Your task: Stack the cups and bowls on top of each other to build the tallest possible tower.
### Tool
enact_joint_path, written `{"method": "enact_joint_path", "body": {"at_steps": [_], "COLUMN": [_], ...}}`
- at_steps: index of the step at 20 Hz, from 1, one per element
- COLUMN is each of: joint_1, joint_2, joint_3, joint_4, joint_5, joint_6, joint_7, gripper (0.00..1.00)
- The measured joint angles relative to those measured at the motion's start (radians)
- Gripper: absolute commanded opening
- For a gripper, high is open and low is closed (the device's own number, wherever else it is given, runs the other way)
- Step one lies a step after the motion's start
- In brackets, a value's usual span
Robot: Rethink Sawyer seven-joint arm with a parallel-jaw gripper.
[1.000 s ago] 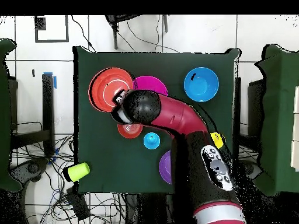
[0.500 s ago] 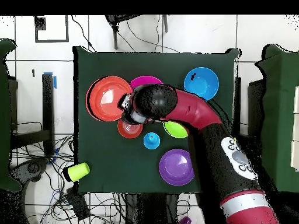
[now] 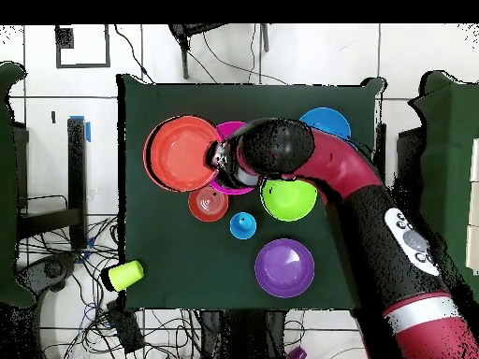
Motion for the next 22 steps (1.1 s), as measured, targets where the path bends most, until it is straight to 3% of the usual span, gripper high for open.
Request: {"method": "enact_joint_path", "body": {"at_steps": [11, 22], "joint_1": [-0.070, -0.065], "joint_2": [0.078, 0.150], "joint_3": [0.094, 0.152], "joint_4": [-0.149, -0.342], "joint_5": [-0.040, -0.102], "joint_6": [0.146, 0.325], "joint_7": [-0.001, -0.024], "gripper": [0.00, 0.00]}}
